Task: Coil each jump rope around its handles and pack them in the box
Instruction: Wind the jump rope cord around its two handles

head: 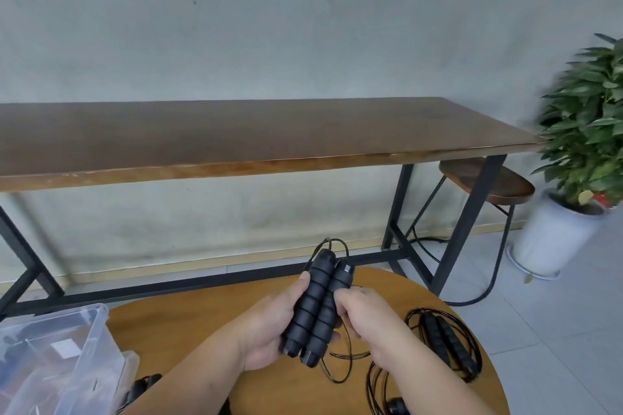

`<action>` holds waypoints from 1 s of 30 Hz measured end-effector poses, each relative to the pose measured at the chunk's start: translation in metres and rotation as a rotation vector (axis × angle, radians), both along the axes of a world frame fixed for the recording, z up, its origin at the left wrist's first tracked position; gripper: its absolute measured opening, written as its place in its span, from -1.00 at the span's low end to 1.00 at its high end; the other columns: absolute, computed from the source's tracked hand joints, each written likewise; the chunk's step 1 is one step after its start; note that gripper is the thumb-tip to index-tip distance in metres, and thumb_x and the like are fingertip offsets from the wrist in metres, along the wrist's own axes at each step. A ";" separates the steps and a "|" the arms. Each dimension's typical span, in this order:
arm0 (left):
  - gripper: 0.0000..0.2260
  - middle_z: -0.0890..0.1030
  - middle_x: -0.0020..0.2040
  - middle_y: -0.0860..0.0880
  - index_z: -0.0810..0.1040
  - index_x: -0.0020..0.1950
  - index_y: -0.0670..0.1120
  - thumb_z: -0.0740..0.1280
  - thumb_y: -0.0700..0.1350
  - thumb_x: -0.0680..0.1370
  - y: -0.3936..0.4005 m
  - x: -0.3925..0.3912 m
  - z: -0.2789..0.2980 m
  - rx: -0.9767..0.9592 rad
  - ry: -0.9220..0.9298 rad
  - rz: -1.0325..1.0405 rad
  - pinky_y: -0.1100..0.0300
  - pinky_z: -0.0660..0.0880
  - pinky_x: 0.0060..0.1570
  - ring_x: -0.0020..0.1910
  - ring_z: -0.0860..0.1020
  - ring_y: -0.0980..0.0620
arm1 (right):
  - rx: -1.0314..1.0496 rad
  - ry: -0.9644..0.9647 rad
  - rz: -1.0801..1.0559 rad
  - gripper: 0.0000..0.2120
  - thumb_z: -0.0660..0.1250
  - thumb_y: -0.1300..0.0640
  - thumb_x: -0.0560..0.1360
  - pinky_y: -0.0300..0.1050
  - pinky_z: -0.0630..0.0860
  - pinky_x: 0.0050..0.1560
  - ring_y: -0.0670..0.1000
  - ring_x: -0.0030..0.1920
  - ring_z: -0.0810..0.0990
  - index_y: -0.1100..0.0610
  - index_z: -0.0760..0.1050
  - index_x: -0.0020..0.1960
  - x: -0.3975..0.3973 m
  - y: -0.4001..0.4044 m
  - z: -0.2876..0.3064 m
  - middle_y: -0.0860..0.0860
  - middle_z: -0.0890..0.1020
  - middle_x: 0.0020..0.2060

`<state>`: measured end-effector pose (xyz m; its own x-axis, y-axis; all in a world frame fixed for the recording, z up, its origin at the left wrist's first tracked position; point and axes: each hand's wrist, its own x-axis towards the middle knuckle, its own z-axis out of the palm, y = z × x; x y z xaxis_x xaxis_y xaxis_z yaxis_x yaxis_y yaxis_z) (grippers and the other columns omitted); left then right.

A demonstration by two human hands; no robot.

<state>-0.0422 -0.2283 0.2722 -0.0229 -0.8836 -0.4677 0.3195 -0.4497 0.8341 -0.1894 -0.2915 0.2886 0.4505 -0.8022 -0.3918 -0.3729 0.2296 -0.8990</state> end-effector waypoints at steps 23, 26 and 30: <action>-0.39 0.54 -0.03 -0.22 0.44 0.35 -0.23 0.21 0.28 0.59 -0.003 -0.007 0.056 -0.037 0.345 -0.224 0.03 0.53 -0.10 -0.15 0.55 -0.13 | -0.388 -0.300 0.170 -0.72 0.16 -0.01 0.65 -0.20 0.31 0.26 -0.22 0.27 0.46 -0.08 0.66 0.08 -0.011 -0.098 0.053 -0.23 0.63 0.14; -0.40 0.52 0.00 -0.25 0.42 0.42 -0.21 0.17 0.25 0.62 -0.005 -0.008 0.065 -0.134 0.404 -0.249 -0.13 0.54 0.07 -0.09 0.56 -0.17 | -0.117 -0.415 0.147 -0.69 0.28 -0.05 0.58 0.01 0.39 0.17 0.05 0.00 0.53 0.15 0.59 -0.19 -0.003 -0.102 0.050 0.00 0.64 -0.20; -0.44 0.50 -0.05 -0.25 0.52 0.36 -0.21 0.23 0.22 0.61 -0.012 -0.007 0.072 -0.129 0.437 -0.125 0.04 0.53 -0.25 -0.24 0.52 -0.14 | 0.096 -0.600 0.028 -0.55 0.15 -0.04 0.66 -0.05 0.40 -0.30 0.08 -0.37 0.41 0.14 0.52 -0.31 -0.004 -0.089 0.043 0.09 0.46 -0.42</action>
<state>-0.0492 -0.2399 0.3445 -0.3030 -0.9119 -0.2768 0.6028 -0.4084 0.6855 -0.1936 -0.3808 0.3313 0.6357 -0.7604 -0.1329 0.1852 0.3174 -0.9300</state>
